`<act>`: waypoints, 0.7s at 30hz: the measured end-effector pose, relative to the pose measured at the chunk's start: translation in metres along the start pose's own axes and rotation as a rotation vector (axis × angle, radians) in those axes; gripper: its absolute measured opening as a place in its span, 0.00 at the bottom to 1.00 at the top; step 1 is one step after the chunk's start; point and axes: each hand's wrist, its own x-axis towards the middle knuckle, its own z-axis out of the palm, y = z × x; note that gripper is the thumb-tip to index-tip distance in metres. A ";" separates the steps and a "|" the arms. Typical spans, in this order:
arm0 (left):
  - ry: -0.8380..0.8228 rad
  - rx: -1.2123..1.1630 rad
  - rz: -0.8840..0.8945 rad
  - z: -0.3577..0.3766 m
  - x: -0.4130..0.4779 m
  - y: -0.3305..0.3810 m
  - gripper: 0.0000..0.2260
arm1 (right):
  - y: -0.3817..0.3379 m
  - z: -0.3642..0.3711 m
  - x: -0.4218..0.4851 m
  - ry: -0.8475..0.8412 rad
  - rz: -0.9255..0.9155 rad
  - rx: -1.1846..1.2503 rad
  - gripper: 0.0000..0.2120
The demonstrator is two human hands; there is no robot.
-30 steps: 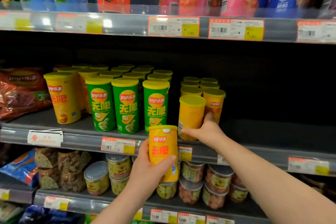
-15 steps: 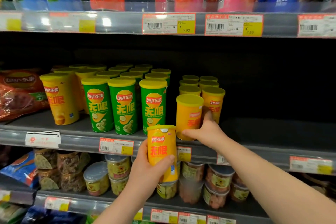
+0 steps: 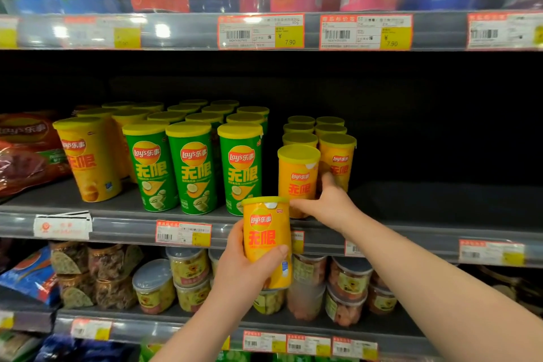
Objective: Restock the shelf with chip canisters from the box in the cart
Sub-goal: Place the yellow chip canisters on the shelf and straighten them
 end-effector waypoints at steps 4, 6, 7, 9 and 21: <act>-0.031 -0.008 0.039 0.009 0.002 0.004 0.27 | 0.006 -0.008 -0.001 0.033 -0.002 0.023 0.36; -0.048 -0.007 0.072 0.017 0.003 0.007 0.29 | 0.011 -0.015 -0.005 0.066 -0.010 0.027 0.34; -0.062 -0.002 0.092 0.022 0.003 0.009 0.30 | 0.013 -0.019 -0.010 0.094 -0.026 0.037 0.31; -0.089 0.018 0.134 0.032 0.005 0.012 0.30 | 0.015 -0.030 -0.022 0.155 -0.074 0.089 0.21; -0.141 0.219 0.390 0.079 0.020 0.032 0.38 | 0.013 -0.063 -0.054 -0.019 -0.076 0.291 0.25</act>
